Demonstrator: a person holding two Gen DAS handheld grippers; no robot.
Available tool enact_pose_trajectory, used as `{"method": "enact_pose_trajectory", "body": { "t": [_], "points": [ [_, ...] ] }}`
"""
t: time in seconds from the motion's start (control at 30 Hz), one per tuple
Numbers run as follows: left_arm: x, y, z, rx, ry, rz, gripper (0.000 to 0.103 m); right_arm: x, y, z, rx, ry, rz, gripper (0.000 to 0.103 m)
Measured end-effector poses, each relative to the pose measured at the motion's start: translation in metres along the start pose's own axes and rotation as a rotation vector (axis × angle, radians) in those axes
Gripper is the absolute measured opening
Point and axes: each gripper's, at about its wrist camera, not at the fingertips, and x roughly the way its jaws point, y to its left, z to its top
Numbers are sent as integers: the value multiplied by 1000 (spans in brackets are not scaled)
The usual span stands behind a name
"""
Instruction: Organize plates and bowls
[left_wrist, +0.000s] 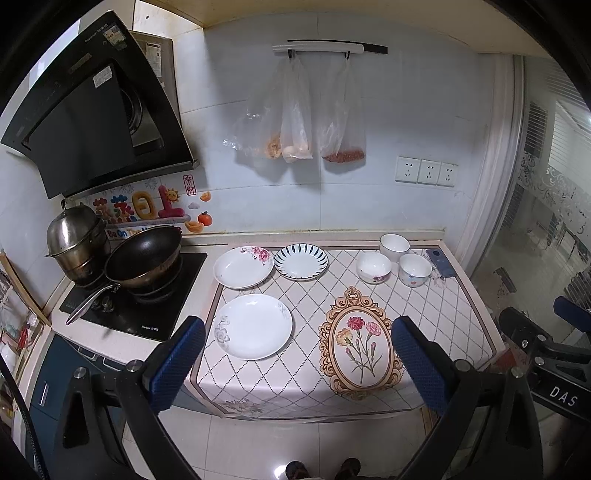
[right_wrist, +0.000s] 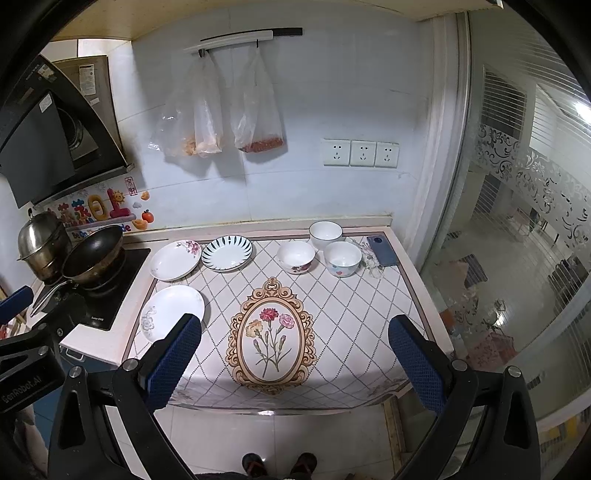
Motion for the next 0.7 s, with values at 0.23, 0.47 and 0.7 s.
{"method": "enact_pose_trajectory", "body": {
  "t": [0.23, 0.47, 0.7],
  "points": [
    [0, 0, 0, 3, -1, 1, 103, 2, 1, 3, 0, 3, 12, 103],
    [0, -1, -1, -2, -2, 1, 103, 7, 5, 5, 7, 9, 16, 103],
    [1, 0, 0, -2, -6, -2, 103, 7, 5, 5, 10, 9, 14, 103]
  ]
}}
